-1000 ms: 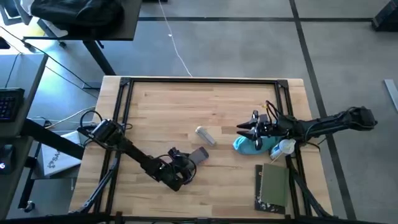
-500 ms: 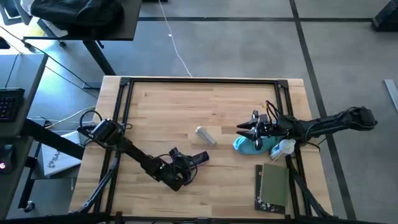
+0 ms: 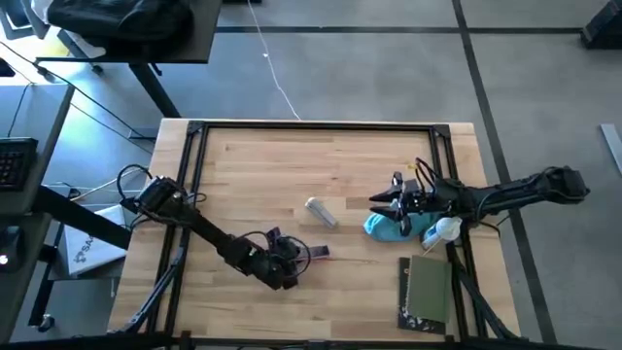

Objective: Apply microfiber cloth
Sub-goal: Spray the pink phone with the spray bottle

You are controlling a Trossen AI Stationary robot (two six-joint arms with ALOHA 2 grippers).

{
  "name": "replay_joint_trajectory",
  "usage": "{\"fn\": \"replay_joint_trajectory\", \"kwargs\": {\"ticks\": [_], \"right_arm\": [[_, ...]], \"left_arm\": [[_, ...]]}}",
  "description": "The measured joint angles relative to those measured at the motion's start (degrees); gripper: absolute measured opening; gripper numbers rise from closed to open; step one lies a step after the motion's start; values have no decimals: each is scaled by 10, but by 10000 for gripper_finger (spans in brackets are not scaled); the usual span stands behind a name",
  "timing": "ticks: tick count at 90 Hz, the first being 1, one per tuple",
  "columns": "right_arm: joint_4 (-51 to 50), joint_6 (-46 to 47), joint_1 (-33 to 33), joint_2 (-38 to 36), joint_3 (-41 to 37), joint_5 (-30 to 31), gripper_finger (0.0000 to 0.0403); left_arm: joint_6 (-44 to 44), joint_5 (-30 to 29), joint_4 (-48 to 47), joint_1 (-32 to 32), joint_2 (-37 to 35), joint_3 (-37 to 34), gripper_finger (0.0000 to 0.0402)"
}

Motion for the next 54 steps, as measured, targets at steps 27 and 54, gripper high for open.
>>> {"fn": "replay_joint_trajectory", "kwargs": {"ticks": [27, 54], "right_arm": [[-21, -18, 49, 72, 22, 3, 115], [-21, -74, 98, 222, 83, 107, 115]], "left_arm": [[19, 21, 18, 11, -2, 2, 59], [56, 28, 6, 28, -40, 0, 10]]}}
